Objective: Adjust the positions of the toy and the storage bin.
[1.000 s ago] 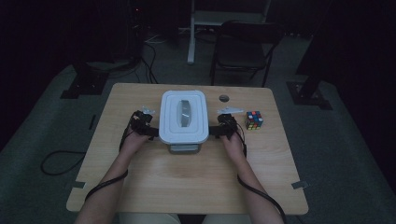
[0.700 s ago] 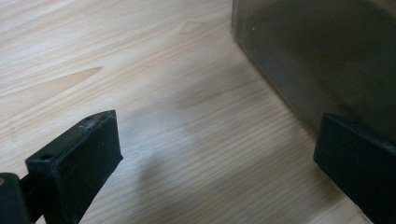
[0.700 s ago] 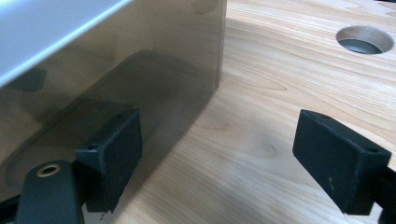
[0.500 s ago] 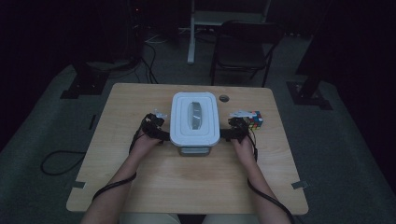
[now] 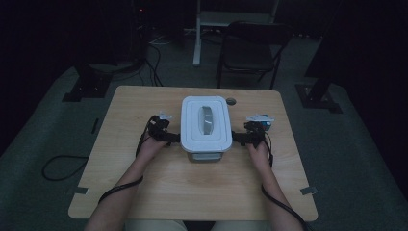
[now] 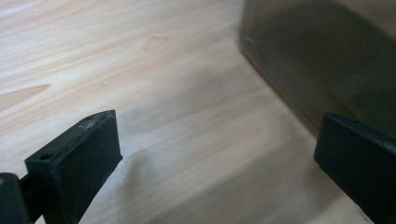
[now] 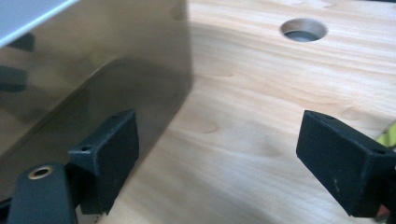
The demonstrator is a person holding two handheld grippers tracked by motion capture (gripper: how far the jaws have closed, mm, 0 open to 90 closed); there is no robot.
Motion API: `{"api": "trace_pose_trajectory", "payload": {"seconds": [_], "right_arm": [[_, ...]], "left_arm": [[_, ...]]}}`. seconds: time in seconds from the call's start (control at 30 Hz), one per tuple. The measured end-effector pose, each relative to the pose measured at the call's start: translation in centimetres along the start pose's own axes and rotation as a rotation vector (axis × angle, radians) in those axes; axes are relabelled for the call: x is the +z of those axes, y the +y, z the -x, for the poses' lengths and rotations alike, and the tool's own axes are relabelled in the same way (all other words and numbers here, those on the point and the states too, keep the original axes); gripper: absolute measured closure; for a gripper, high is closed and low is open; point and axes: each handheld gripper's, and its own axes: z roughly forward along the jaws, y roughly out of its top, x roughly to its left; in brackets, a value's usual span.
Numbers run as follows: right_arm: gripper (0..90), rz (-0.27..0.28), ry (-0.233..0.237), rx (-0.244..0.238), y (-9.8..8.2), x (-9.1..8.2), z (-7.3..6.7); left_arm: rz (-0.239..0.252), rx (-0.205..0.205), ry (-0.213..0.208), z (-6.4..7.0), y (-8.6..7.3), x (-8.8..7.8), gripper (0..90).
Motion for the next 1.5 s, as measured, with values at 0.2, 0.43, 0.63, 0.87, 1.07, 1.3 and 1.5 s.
{"api": "trace_pose_trajectory", "payload": {"seconds": [0.2,0.43,0.63,0.87,1.07,1.3,1.5], "right_arm": [[13.2,0.005,-0.045,0.011,0.5,0.6,0.4],[13.2,-0.015,-0.064,0.031,0.8,1.6,0.3],[13.2,-0.013,-0.037,0.048,1.2,2.0,-0.1],[14.5,-0.026,-0.006,0.064,1.2,2.2,-0.3],[16.3,-0.044,0.048,0.084,0.9,2.0,-0.2],[17.2,-0.042,0.064,0.042,0.5,1.3,-0.8],[17.3,-0.043,0.084,0.02,-0.1,0.2,-1.2]], "left_arm": [[0.001,0.01,0.03,-0.6,0.8,0.4,1.2],[0.03,0.001,0.022,-0.7,1.5,0.9,1.1],[0.023,0.023,0.013,-0.1,1.8,1.0,1.1],[0.022,0.054,0.03,0.4,1.8,0.5,1.3],[0.023,0.055,0.025,1.0,1.2,-0.2,1.3],[-0.005,0.092,0.053,1.7,1.0,-0.6,1.5],[-0.013,0.101,0.051,2.5,0.5,-1.2,5.0]]}}
